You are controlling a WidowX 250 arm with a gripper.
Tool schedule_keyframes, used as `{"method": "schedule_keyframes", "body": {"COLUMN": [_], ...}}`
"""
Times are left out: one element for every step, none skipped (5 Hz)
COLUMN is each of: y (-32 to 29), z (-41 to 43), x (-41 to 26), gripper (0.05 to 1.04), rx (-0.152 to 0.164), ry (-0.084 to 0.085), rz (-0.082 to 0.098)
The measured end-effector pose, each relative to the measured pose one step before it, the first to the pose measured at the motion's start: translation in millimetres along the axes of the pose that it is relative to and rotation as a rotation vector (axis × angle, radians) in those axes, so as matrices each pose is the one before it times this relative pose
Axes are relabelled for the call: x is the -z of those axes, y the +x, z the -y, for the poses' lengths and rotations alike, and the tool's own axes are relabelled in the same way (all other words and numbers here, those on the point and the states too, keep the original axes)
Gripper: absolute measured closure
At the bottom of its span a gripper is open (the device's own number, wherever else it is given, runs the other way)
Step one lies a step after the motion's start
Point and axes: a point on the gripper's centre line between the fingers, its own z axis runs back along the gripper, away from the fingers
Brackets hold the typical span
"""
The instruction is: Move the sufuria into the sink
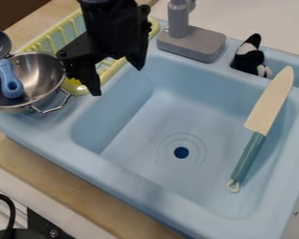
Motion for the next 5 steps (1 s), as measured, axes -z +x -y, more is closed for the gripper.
{"method": "schedule_keyframes", "body": {"y": [3.22, 1.89, -4.98, -5.49, -7.18], "z": [2.09, -5.26, -7.03, -5.23, 1.20], "x": [5.42, 13.62, -9.15, -19.47, -19.35], "gripper": [0.084, 0.084, 0.084, 0.084, 0.084], "rx": [0.0097, 0.0953, -0.0005, 0.0248, 0.0239], "ry": [-0.0171, -0.0078, 0.0261, 0.0040, -0.0299], "rz": [0.0203, 0.0777, 0.0020, 0.0276, 0.0319]}}
